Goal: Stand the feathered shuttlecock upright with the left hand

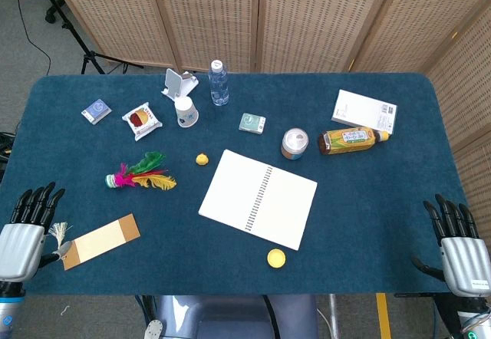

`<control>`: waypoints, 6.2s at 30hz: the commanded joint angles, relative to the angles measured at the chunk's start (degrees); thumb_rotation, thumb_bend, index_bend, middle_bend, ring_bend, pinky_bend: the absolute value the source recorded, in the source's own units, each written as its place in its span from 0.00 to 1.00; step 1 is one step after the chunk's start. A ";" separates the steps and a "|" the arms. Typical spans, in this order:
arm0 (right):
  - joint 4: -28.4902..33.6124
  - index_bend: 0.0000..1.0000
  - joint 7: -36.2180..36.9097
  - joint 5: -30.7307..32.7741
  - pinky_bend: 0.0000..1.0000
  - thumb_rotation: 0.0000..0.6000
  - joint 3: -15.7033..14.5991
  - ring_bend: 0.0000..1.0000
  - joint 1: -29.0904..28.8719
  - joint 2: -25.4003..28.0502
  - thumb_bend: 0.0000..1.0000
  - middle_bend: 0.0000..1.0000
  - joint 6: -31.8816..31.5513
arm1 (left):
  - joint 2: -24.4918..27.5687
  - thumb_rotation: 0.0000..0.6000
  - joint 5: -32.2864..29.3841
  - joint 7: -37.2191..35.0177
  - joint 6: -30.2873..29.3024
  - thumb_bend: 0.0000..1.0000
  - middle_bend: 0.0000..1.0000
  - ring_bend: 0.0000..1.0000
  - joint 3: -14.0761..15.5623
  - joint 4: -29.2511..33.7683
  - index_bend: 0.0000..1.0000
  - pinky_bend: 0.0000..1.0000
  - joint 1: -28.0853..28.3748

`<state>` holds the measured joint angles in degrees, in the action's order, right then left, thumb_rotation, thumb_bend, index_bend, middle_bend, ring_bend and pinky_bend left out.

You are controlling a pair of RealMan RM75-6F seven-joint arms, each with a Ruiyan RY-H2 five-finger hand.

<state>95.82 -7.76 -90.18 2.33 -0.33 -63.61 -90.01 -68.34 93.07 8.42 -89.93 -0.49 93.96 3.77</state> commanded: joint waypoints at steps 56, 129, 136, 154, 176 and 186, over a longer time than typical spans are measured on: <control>0.28 0.00 2.49 -1.97 0.00 1.00 -1.16 0.00 -0.38 0.62 0.00 0.00 0.74 | -12.08 1.00 -23.01 12.12 19.87 0.30 0.00 0.00 -15.08 -3.80 0.42 0.00 19.28; -1.36 0.00 12.26 0.41 0.00 1.00 0.20 0.00 -0.82 3.04 0.00 0.00 0.96 | -35.70 1.00 -28.43 13.73 21.31 0.41 0.00 0.00 -15.66 -29.18 0.62 0.00 31.40; -1.39 0.00 12.17 0.51 0.00 1.00 0.26 0.00 -0.80 3.02 0.00 0.00 0.91 | -35.83 1.00 -28.63 13.72 21.34 0.44 0.00 0.00 -15.54 -29.79 0.65 0.00 31.26; -1.59 0.00 12.18 0.59 0.00 1.00 0.39 0.00 -0.76 2.86 0.00 0.00 0.73 | -32.44 1.00 -25.49 14.07 16.38 0.44 0.00 0.00 -17.32 -23.52 0.69 0.00 31.45; -1.40 0.00 11.02 0.30 0.00 1.00 0.38 0.00 -0.55 2.52 0.00 0.00 0.16 | -26.66 1.00 -20.71 11.95 9.07 0.44 0.00 0.00 -15.80 -15.64 0.69 0.00 27.82; -1.35 0.00 10.20 0.05 0.00 1.00 0.25 0.00 -0.43 2.29 0.00 0.00 -0.02 | -25.99 1.00 -21.31 9.34 9.04 0.44 0.00 0.00 -13.18 -17.74 0.69 0.00 24.44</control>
<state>94.47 2.50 -90.12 2.61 -0.76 -61.28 -90.05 -94.43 71.89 18.13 -80.95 -13.73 76.52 28.47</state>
